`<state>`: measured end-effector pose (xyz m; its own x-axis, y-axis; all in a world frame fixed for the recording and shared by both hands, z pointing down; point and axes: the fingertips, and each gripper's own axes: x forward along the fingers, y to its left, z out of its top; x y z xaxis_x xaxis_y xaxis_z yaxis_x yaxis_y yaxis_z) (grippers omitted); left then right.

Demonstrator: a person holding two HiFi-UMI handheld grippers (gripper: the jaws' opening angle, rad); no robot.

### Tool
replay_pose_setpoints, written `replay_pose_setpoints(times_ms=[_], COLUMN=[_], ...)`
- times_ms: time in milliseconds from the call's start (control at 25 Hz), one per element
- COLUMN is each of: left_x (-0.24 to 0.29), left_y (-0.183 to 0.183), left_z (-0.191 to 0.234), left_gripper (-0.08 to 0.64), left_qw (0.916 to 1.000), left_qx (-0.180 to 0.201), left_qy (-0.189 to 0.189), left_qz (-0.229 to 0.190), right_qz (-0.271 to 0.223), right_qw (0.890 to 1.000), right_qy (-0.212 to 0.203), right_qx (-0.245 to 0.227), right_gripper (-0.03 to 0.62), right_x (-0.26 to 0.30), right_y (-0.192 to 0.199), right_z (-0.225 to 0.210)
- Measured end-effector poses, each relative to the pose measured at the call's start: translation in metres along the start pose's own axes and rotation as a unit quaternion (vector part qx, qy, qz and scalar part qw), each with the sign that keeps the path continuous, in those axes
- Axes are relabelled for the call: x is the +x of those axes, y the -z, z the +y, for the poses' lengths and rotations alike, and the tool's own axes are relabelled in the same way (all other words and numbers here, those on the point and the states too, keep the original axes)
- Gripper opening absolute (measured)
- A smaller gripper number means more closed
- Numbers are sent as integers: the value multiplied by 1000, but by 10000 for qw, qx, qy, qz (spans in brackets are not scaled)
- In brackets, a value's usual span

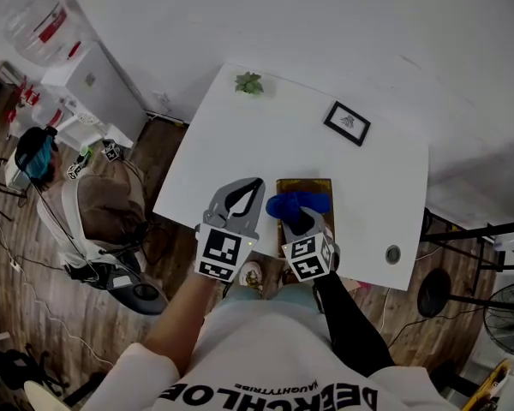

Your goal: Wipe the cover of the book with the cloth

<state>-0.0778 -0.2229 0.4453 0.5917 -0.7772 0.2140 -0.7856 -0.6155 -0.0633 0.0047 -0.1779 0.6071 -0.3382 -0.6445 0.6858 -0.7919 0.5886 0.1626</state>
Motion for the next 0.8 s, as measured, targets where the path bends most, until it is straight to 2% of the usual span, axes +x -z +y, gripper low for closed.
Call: replay_pose_setpoints(times_ms=[240, 400, 800], left_x=[-1, 0, 5], left_y=[7, 9, 10], left_z=[-4, -10, -29], left_gripper=[57, 57, 57], left_qw=[10000, 9999, 9998], left_qx=[-28, -22, -91], left_qy=[71, 103, -28], left_qz=[41, 60, 190], right_qz=[88, 71, 266], right_qw=[9997, 9988, 9965], right_qy=[117, 373, 789], right_qx=[-208, -299, 85], right_gripper=[132, 132, 132], right_x=[4, -2, -28], right_y=[9, 16, 65], right_z=[5, -7, -70])
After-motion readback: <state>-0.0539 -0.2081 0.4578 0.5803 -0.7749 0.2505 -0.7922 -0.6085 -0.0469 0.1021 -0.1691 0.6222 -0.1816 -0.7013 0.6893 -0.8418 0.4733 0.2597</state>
